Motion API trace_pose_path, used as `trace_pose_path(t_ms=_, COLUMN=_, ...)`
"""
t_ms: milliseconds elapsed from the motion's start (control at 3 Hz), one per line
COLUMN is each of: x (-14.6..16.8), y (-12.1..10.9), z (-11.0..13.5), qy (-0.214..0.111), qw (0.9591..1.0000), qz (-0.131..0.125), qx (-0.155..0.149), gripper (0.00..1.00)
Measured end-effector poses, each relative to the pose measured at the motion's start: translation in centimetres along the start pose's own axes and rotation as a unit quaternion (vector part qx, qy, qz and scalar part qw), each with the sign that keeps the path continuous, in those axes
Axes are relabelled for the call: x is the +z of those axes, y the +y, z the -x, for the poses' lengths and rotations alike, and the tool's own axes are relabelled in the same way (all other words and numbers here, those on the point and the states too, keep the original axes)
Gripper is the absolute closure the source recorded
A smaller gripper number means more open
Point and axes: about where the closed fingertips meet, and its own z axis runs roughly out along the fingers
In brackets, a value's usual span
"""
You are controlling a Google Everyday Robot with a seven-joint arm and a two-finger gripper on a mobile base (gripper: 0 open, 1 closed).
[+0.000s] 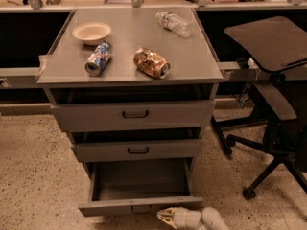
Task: Close bottom drawer
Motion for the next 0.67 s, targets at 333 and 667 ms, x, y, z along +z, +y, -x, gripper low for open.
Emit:
trace_pose_path(t_ms=333, x=0.59, y=-1.7, z=0.17, qy=0.029, qw=0.9989, qz=-0.005, qx=-0.037, gripper=1.0)
trace_pose_path(t_ms=667, x=0.57, y=-1.67, z=0.16, qy=0.03, qw=0.9989, qz=-0.005, qx=-0.037, gripper=1.0)
